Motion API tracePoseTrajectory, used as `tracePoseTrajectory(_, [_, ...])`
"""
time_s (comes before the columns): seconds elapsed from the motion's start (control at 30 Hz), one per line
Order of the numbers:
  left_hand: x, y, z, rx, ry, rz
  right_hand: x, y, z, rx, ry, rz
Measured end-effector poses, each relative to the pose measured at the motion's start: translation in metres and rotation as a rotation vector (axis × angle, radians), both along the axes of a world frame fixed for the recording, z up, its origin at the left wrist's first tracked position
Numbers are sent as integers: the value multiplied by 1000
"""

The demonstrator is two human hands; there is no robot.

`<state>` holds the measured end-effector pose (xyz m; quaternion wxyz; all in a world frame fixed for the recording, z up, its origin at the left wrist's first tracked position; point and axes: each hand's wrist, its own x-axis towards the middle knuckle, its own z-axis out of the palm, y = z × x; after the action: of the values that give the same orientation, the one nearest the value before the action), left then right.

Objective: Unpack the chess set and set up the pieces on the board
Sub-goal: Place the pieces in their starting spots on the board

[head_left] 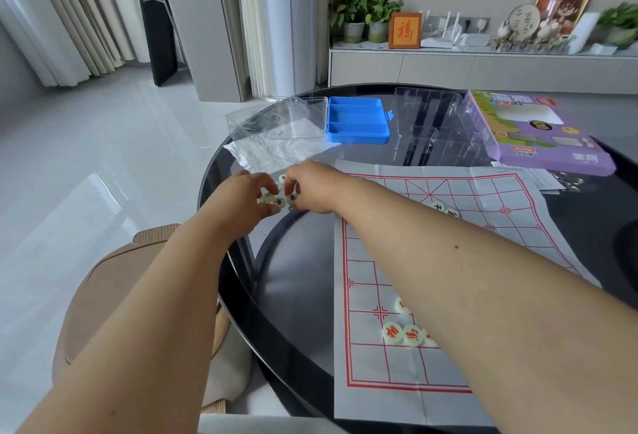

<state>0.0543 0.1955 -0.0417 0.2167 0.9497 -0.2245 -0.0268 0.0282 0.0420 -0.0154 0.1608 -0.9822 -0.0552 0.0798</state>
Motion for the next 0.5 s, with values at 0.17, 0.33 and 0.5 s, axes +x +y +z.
tracePoseTrajectory(0.17, [1, 1, 0, 8, -8, -27, -2, -1, 2, -54, -15, 7])
tracePoseTrajectory(0.33, [1, -1, -2, 13, -53, 18, 0, 2, -1, -120, -1, -3])
tracePoseTrajectory(0.5, [4, -6, -6, 36, -61, 115, 1, 3, -3, -45, -11, -39])
